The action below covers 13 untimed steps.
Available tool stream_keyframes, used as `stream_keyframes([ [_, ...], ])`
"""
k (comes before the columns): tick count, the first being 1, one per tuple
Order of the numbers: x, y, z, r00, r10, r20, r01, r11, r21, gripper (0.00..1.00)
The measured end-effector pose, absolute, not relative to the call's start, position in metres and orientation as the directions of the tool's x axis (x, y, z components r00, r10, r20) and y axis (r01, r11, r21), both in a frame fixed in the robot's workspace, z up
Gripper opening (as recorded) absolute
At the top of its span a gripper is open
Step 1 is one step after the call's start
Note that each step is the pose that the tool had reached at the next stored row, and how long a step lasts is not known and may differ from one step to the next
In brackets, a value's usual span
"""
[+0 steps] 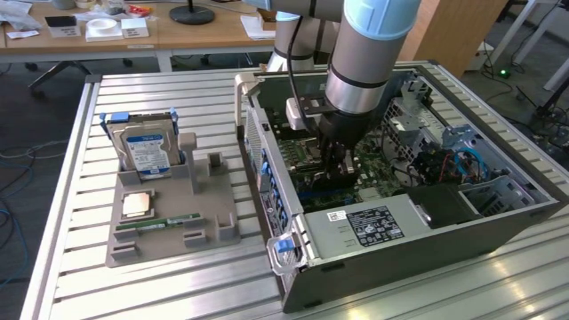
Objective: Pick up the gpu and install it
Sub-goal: 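Insert the gpu into the slot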
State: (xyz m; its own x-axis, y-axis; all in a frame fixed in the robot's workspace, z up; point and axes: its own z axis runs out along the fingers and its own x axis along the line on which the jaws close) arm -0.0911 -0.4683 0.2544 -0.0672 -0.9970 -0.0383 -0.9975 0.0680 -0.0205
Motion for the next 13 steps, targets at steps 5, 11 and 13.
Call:
stream_keyframes([
  [5,-0.091,-0.468,0.2544,-0.067,-0.997,-0.037,-0.997,0.068,-0.021,0.27],
  [11,-0.0911,-0.4679,0.2544,-0.067,-0.997,-0.036,-0.997,0.068,-0.021,0.27],
  [13,-0.091,-0.4679,0.2544,-0.067,-0.997,-0.036,-0.997,0.068,-0.021,0.27],
])
